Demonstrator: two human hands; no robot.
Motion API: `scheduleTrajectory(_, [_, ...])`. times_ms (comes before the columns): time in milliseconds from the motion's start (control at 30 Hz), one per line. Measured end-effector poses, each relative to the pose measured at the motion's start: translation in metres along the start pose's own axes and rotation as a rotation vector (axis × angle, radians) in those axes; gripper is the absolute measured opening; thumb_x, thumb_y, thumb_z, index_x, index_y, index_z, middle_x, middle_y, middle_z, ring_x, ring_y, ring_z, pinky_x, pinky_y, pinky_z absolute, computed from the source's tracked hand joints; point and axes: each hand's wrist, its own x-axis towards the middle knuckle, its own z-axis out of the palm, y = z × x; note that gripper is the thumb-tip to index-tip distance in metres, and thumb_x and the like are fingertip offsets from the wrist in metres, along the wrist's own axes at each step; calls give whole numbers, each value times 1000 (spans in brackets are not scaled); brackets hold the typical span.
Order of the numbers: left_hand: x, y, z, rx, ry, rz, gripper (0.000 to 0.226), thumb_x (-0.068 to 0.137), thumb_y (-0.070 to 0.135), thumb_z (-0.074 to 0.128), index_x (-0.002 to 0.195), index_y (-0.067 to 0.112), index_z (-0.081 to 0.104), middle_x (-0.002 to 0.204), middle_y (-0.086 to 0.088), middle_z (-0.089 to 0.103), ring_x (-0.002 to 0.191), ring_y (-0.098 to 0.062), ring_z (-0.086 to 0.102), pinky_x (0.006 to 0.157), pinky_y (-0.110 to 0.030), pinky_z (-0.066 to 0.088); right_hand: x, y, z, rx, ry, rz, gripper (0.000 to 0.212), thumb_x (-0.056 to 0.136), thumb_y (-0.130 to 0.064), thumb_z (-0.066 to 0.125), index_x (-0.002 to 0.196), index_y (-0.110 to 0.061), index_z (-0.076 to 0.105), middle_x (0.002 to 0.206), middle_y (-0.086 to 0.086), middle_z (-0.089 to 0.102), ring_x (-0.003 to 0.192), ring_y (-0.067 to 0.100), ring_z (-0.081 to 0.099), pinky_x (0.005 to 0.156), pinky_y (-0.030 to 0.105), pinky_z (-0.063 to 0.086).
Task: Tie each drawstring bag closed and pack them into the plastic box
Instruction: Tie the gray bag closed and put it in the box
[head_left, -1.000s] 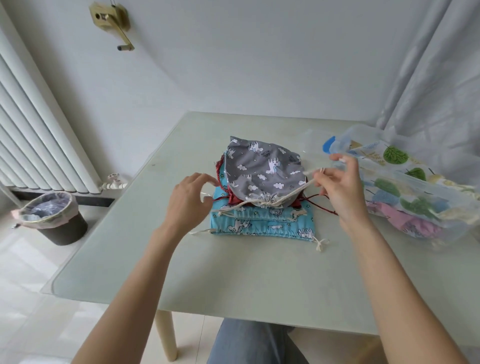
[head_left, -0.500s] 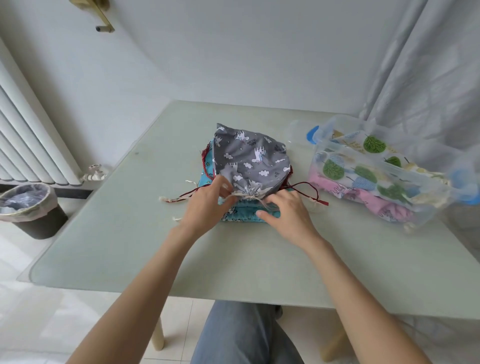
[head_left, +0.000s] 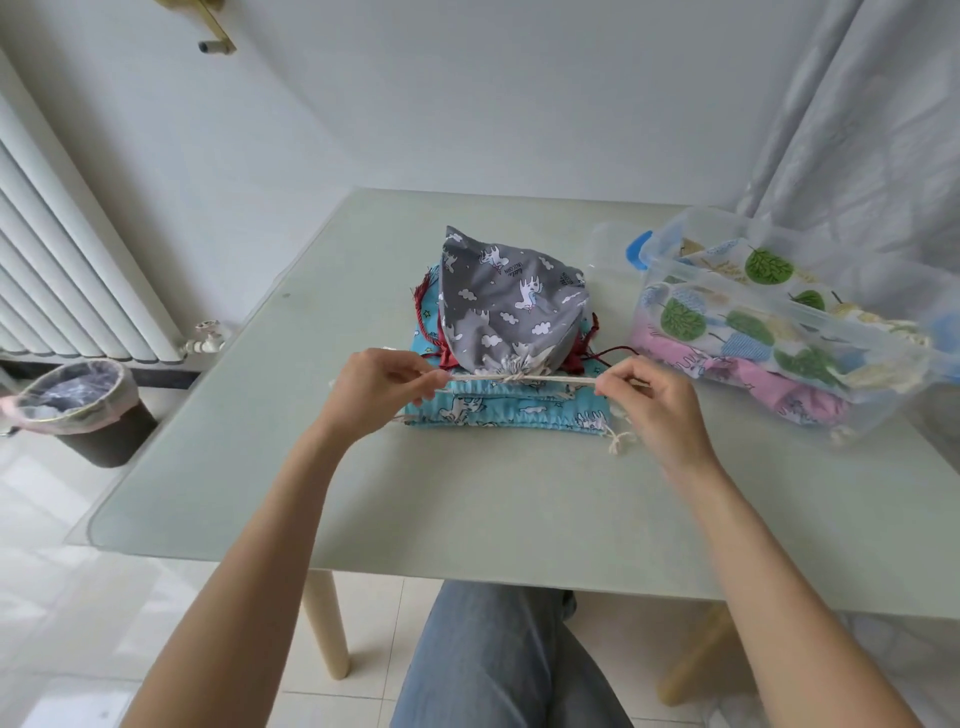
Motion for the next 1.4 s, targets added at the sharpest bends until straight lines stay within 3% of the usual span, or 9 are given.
scheduleTrajectory(100, [1, 7, 4, 65, -36, 18, 15, 81, 32, 70, 70, 23, 69, 56, 11, 66, 57, -6, 62, 63, -21, 48, 3, -11, 9, 193, -69, 19, 15, 71, -20, 59, 61, -10, 54, 79, -7, 64, 42, 0, 41, 46, 8, 31])
scheduleTrajectory(200, [-1, 31, 12, -282, -169, 50, 16, 86, 21, 63, 73, 13, 67, 59, 8, 63, 57, -6, 59, 63, -15, 47, 16, -24, 17, 431, -235, 33, 17, 80, -16, 52, 64, -11, 52, 101, 4, 68, 36, 3, 23, 39, 17, 16])
scheduleTrajectory(433, [12, 52, 38, -607, 13, 218, 23, 88, 23, 56, 71, 8, 62, 52, 7, 54, 49, -8, 45, 53, -13, 37, 41, -35, 47, 452, -215, 63, 21, 97, -15, 42, 87, -17, 60, 69, -4, 62, 39, 6, 30, 36, 17, 19])
scheduleTrajectory(533, [21, 49, 43, -634, -36, 207, 19, 89, 29, 58, 84, 15, 70, 66, 5, 60, 64, -24, 46, 65, -28, 38, 48, -30, 52, 378, -243, 88, 25, 97, -10, 42, 94, -21, 64, 67, -2, 56, 44, 7, 32, 38, 17, 20])
scheduleTrajectory(633, [32, 44, 44, -604, -121, 212, 16, 94, 15, 54, 100, 9, 67, 83, -2, 68, 86, -23, 63, 83, -33, 49, 56, -22, 57, 272, -269, 56, 22, 97, -8, 45, 97, -23, 60, 64, -7, 59, 46, 8, 32, 40, 17, 23])
scheduleTrajectory(800, [52, 42, 43, -514, -132, 195, 23, 91, 6, 56, 112, 7, 63, 88, 0, 73, 85, -15, 68, 77, -25, 53, 75, -8, 63, 238, -230, 96, 16, 96, -8, 49, 107, -14, 40, 76, 1, 61, 43, 6, 39, 39, 18, 28])
scheduleTrajectory(1100, [58, 34, 41, -205, -108, 355, 19, 90, 16, 60, 107, 20, 67, 78, -5, 70, 76, -13, 68, 80, -33, 55, 78, 7, 73, 159, -235, 118, 14, 94, -13, 55, 101, -6, 65, 54, -10, 61, 42, 4, 39, 39, 16, 29])
scheduleTrajectory(1267, [52, 33, 34, -76, -70, 404, 19, 91, 16, 59, 108, 23, 64, 62, 10, 58, 56, -4, 56, 52, -14, 42, 74, 4, 75, -28, -193, -22, 8, 91, -25, 58, 88, -27, 66, 73, -4, 68, 69, 15, 62, 65, 34, 51])
scheduleTrajectory(1400, [52, 26, 31, -44, -96, 375, 23, 90, 17, 57, 111, 28, 61, 59, 12, 55, 57, -13, 54, 55, -17, 42, 70, -5, 70, 86, -277, -7, 15, 93, -17, 55, 82, -23, 63, 59, -14, 52, 51, 0, 41, 51, 12, 30])
